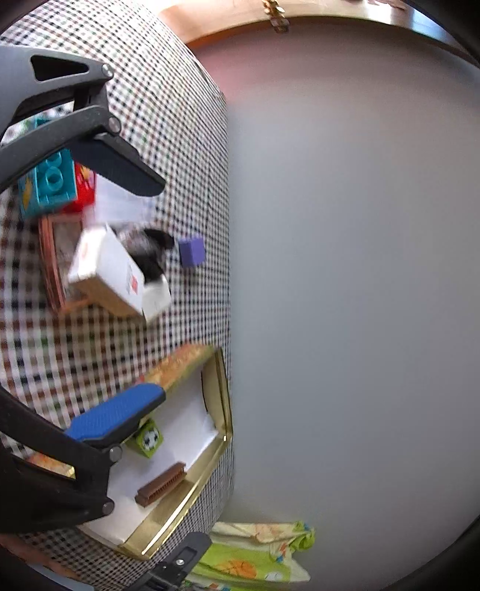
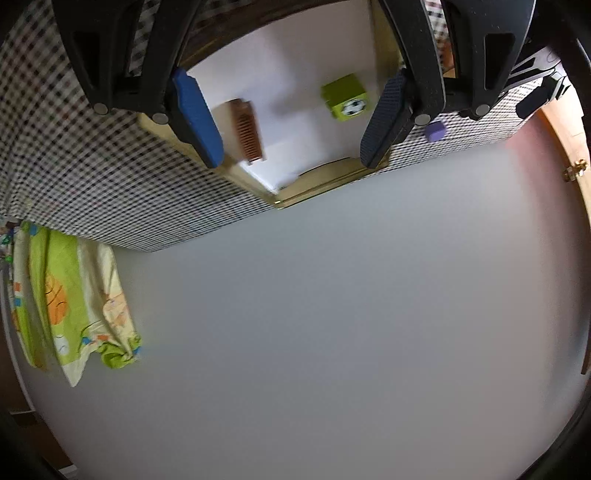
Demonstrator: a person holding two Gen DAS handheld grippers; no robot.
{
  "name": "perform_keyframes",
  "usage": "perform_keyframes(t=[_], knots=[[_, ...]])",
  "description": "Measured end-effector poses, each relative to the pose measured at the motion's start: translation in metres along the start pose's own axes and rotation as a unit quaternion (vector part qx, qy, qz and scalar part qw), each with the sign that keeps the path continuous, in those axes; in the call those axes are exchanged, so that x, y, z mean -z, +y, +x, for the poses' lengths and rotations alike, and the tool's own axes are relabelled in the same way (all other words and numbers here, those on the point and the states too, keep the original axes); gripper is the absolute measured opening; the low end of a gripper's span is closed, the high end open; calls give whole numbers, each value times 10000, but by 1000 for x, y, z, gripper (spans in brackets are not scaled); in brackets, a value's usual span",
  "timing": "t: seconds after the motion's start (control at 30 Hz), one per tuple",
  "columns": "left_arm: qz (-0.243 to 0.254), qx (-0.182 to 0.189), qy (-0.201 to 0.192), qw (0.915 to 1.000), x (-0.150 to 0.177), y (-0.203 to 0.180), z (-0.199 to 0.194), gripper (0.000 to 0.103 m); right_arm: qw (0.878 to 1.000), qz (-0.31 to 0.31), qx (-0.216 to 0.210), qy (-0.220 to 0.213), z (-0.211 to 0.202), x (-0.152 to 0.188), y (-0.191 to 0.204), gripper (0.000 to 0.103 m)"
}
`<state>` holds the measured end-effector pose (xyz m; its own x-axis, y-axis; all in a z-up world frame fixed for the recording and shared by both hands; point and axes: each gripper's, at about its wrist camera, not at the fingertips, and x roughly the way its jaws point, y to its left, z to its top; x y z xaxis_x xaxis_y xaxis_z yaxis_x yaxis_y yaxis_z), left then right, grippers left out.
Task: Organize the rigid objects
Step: 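Withdraw both grippers from the tray back toward the remaining objects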
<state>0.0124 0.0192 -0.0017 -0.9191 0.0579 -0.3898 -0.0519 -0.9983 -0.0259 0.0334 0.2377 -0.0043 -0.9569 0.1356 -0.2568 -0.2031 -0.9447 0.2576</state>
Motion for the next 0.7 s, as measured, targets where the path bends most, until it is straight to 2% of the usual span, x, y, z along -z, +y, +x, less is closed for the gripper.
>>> perform_keyframes(t=[0.13, 0.3, 0.47, 0.7], knots=[[-177, -147, 271, 9994, 4, 20, -1, 102, 9997, -171, -151, 49, -2, 6, 18, 79], [-517, -126, 744, 9958, 15, 49, -2, 102, 9988, -238, -359, 226, 1, 13, 31, 79], [-888, -199, 1312, 9872, 26, 70, 5, 102, 9969, -190, -617, 439, 3, 21, 44, 79], [-1239, -290, 1709, 9770, 38, 88, 15, 102, 9939, -434, -795, 636, 2, 31, 63, 79]])
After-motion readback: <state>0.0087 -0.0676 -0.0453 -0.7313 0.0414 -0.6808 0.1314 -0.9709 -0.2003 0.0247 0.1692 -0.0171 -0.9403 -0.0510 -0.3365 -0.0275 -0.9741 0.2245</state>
